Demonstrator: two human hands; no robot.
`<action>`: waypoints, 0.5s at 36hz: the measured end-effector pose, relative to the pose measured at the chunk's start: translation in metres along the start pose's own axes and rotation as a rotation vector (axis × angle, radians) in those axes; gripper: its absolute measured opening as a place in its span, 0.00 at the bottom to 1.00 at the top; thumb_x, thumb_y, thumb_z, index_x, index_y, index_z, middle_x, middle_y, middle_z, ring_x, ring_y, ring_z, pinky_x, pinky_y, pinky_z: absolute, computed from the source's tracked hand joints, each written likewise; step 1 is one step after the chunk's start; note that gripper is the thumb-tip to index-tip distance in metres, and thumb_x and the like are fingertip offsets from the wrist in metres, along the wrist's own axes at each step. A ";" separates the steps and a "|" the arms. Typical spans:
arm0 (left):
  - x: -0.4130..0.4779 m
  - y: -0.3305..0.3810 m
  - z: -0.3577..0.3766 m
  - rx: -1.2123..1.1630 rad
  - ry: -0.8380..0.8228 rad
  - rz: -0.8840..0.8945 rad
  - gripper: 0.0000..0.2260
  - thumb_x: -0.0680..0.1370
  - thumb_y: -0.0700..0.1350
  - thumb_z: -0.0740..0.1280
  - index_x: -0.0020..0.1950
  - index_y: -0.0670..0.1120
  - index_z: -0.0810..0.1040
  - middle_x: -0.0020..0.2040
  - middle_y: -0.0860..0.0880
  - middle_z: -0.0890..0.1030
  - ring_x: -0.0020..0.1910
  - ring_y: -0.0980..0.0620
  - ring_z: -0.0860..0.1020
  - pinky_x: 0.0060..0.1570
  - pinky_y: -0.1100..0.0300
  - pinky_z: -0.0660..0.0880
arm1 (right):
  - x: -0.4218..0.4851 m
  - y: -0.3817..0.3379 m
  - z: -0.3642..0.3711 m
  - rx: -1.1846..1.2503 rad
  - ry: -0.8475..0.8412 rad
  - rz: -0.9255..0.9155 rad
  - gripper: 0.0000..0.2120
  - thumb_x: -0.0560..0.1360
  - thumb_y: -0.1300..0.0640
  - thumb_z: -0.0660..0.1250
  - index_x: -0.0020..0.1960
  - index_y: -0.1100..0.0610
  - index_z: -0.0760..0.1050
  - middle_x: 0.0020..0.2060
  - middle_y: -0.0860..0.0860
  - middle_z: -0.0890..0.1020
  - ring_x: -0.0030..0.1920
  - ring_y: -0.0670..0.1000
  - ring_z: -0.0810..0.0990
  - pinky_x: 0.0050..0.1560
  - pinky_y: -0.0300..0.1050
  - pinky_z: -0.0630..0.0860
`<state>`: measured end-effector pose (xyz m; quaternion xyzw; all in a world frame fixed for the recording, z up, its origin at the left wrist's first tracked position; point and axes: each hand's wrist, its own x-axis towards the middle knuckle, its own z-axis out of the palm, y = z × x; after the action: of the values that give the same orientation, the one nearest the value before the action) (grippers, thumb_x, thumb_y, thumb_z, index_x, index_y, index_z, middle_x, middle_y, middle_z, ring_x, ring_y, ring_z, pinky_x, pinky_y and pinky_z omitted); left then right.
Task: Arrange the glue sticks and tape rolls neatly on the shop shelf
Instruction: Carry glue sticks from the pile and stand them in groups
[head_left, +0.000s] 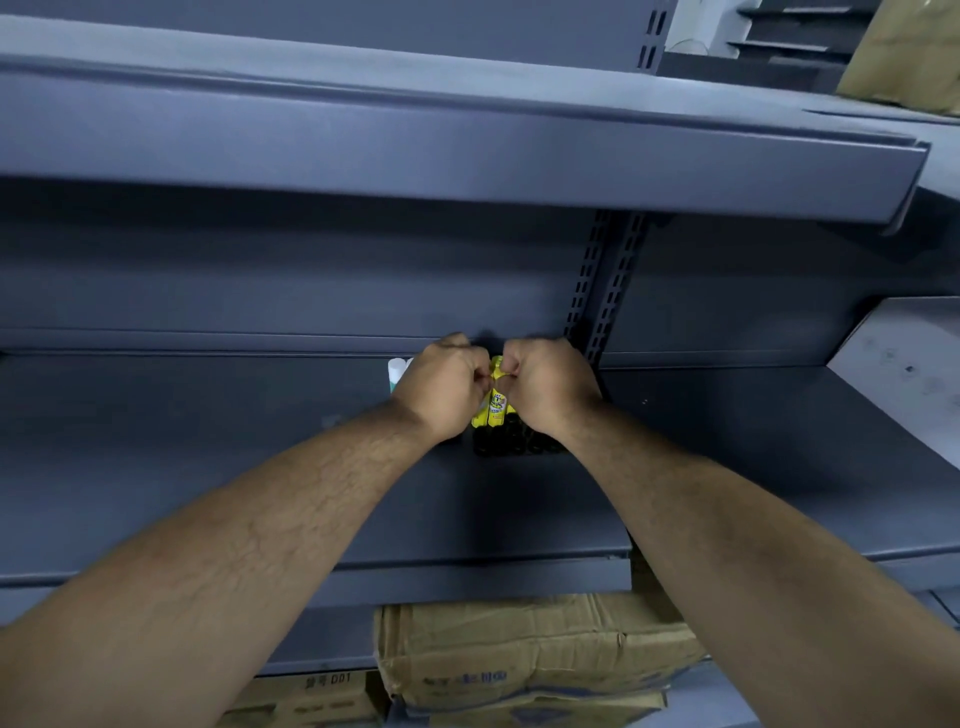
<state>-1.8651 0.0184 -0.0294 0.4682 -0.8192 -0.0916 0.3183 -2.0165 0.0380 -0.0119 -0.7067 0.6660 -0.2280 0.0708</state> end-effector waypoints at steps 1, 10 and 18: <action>0.000 0.000 0.000 -0.003 -0.001 0.001 0.02 0.73 0.37 0.72 0.41 0.42 0.83 0.42 0.49 0.73 0.39 0.44 0.76 0.39 0.54 0.74 | 0.001 0.000 -0.001 -0.020 -0.010 -0.007 0.09 0.75 0.56 0.72 0.40 0.49 0.74 0.39 0.49 0.82 0.41 0.53 0.81 0.42 0.47 0.80; 0.004 -0.002 -0.005 -0.020 -0.064 -0.040 0.06 0.73 0.35 0.70 0.43 0.44 0.84 0.42 0.50 0.75 0.40 0.49 0.76 0.41 0.59 0.73 | -0.004 -0.001 -0.003 -0.120 -0.048 -0.081 0.05 0.77 0.59 0.69 0.43 0.56 0.78 0.38 0.51 0.80 0.39 0.54 0.79 0.40 0.48 0.79; 0.003 0.008 -0.014 0.052 -0.104 -0.106 0.07 0.73 0.39 0.68 0.47 0.48 0.83 0.45 0.48 0.78 0.46 0.46 0.79 0.43 0.53 0.77 | -0.005 -0.013 -0.023 -0.216 -0.157 -0.018 0.11 0.76 0.62 0.69 0.55 0.50 0.83 0.50 0.50 0.84 0.49 0.55 0.83 0.50 0.49 0.82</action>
<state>-1.8635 0.0227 -0.0140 0.5139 -0.8107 -0.1110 0.2577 -2.0147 0.0489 0.0125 -0.7319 0.6726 -0.0998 0.0440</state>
